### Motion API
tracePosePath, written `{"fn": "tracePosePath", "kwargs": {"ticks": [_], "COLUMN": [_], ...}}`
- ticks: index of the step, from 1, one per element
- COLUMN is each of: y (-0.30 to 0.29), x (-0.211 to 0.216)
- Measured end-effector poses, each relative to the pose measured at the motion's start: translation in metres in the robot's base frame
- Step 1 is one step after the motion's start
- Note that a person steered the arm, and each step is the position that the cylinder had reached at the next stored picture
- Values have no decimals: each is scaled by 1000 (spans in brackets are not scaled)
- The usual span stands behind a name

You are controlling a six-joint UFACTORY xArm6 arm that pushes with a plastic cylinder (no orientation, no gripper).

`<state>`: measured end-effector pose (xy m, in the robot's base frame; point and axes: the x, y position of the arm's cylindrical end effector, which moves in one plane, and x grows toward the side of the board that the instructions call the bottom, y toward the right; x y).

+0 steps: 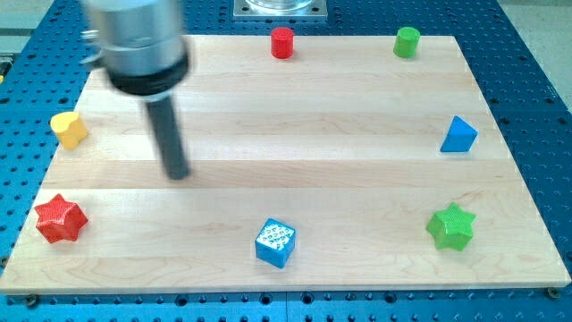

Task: Move the yellow heart near the yellow hexagon

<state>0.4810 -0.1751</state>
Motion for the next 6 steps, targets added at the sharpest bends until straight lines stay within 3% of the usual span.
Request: {"fn": "tracePosePath", "kwargs": {"ticks": [2, 4, 5, 6], "y": [-129, -53, -54, -77], "x": [-11, -140, -182, -159]}}
